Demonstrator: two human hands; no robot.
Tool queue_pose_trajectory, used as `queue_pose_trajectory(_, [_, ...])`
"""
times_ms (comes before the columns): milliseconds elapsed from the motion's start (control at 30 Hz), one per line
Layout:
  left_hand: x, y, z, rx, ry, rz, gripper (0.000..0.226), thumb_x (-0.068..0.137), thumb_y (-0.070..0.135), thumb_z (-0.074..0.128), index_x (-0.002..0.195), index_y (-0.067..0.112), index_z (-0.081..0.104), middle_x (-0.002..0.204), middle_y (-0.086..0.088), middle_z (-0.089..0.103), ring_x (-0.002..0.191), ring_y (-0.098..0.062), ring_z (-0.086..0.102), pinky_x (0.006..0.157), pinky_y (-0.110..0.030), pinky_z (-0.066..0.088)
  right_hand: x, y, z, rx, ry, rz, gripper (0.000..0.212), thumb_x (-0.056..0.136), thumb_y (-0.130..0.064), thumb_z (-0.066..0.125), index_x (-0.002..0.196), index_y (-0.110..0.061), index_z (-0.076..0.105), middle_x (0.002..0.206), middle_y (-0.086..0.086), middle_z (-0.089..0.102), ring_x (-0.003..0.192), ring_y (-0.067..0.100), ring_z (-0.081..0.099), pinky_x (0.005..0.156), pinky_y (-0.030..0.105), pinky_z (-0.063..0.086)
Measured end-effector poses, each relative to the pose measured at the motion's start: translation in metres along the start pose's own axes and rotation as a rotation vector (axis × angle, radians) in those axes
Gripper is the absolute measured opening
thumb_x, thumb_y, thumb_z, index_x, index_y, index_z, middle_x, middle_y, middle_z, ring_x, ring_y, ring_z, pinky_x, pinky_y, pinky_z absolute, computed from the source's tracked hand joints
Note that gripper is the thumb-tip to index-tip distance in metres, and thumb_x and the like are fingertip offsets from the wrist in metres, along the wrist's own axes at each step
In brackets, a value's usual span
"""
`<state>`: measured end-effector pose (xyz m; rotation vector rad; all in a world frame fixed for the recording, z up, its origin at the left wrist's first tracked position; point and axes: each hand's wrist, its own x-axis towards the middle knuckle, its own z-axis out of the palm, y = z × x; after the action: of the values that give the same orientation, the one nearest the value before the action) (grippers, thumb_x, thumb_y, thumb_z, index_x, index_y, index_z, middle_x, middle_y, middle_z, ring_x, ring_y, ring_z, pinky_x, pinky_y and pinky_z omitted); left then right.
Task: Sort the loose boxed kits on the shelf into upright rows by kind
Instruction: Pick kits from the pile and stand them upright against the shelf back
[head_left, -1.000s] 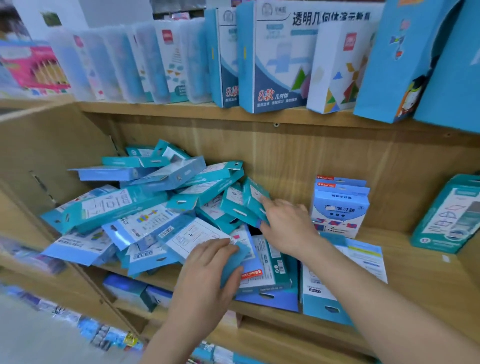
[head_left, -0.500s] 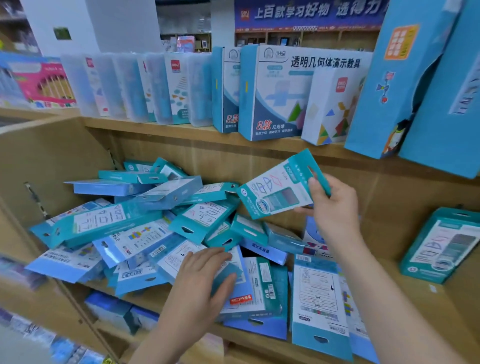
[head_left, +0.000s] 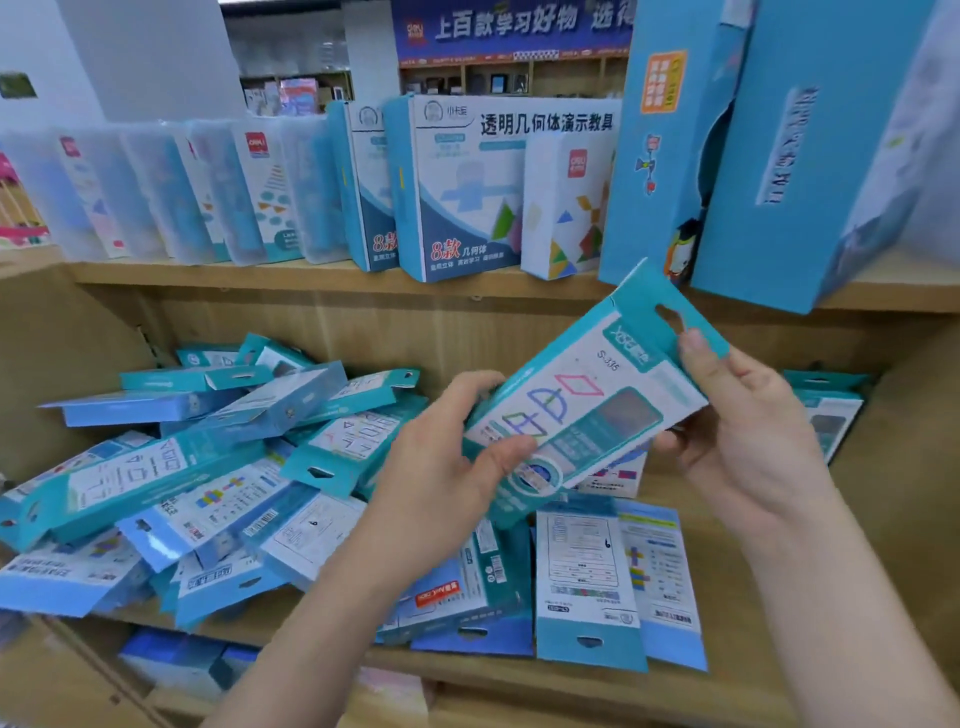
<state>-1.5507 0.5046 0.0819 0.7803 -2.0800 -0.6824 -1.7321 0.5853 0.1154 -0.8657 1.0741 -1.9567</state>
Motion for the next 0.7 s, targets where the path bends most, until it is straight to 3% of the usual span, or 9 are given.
queue_pose_trajectory(100, [-0.002,0.019,0.028,-0.200,-0.139,-0.030,0.024,0.089,0.032,0.061,0.108,0.031,0.045,0.103,0.025,0.063,0.089,-0.004,0.063,0.076,-0.036,0.052,-0.011,-0.012,-0.015,0.039,0.076,-0.033,0.032,0.075,-0.048,0.054,0.075,-0.024,0.075,0.074,-0.002,0.070,0.053,0.008,0.049,0.035,0.013,0.030])
queue_pose_trajectory(167, [0.000,0.027,0.050,-0.277,-0.238,-0.057,0.022,0.092,0.030,0.058,0.108,0.032,0.044,0.103,0.022,0.064,0.090,-0.001,0.062,0.078,-0.035,0.053,-0.019,-0.018,-0.032,-0.073,0.100,-0.082,0.031,0.072,-0.049,0.059,0.086,-0.024,0.072,0.085,-0.002,0.073,0.064,0.012,0.057,0.045,0.018,0.039])
queue_pose_trajectory(267, [0.001,0.038,0.083,-0.162,-0.386,-0.033,0.021,0.092,0.040,0.055,0.108,0.029,0.046,0.105,0.014,0.065,0.091,-0.007,0.060,0.079,-0.039,0.050,-0.035,-0.023,-0.065,-0.360,0.219,-0.154,0.027,0.074,-0.037,0.063,0.094,-0.019,0.065,0.087,-0.002,0.075,0.068,0.009,0.066,0.047,0.020,0.047])
queue_pose_trajectory(367, [0.006,0.051,0.112,-0.038,-0.390,0.063,0.027,0.090,0.046,0.055,0.109,0.027,0.051,0.100,0.010,0.063,0.089,-0.011,0.054,0.080,-0.039,0.047,-0.046,-0.024,-0.094,-0.433,0.290,-0.190,0.024,0.076,-0.029,0.061,0.095,-0.015,0.064,0.087,-0.004,0.075,0.070,0.004,0.068,0.050,0.015,0.050])
queue_pose_trajectory(500, [0.020,0.064,0.151,-0.057,-0.447,0.048,0.027,0.087,0.044,0.060,0.106,0.028,0.050,0.092,0.008,0.066,0.080,-0.012,0.060,0.075,-0.041,0.050,-0.048,-0.018,-0.129,-0.472,0.409,-0.231,0.019,0.084,-0.027,0.060,0.102,-0.028,0.062,0.092,-0.011,0.073,0.085,0.002,0.068,0.061,0.016,0.054])
queue_pose_trajectory(600, [0.033,0.067,0.183,0.017,-0.509,0.019,0.022,0.091,0.042,0.055,0.100,0.025,0.044,0.096,0.006,0.068,0.081,-0.011,0.063,0.063,-0.031,0.050,-0.044,-0.013,-0.158,-0.699,0.501,-0.222,0.047,0.090,-0.022,0.060,0.132,-0.035,0.043,0.102,-0.015,0.063,0.092,-0.004,0.062,0.064,0.011,0.049])
queue_pose_trajectory(700, [0.056,0.062,0.215,0.104,-0.475,-0.017,0.021,0.093,0.039,0.053,0.095,0.022,0.042,0.100,0.002,0.068,0.087,-0.017,0.064,0.058,-0.029,0.043,-0.037,-0.006,-0.181,-0.880,0.478,-0.150,0.066,0.090,-0.018,0.061,0.142,-0.040,0.027,0.108,-0.015,0.055,0.095,-0.003,0.058,0.065,0.009,0.044])
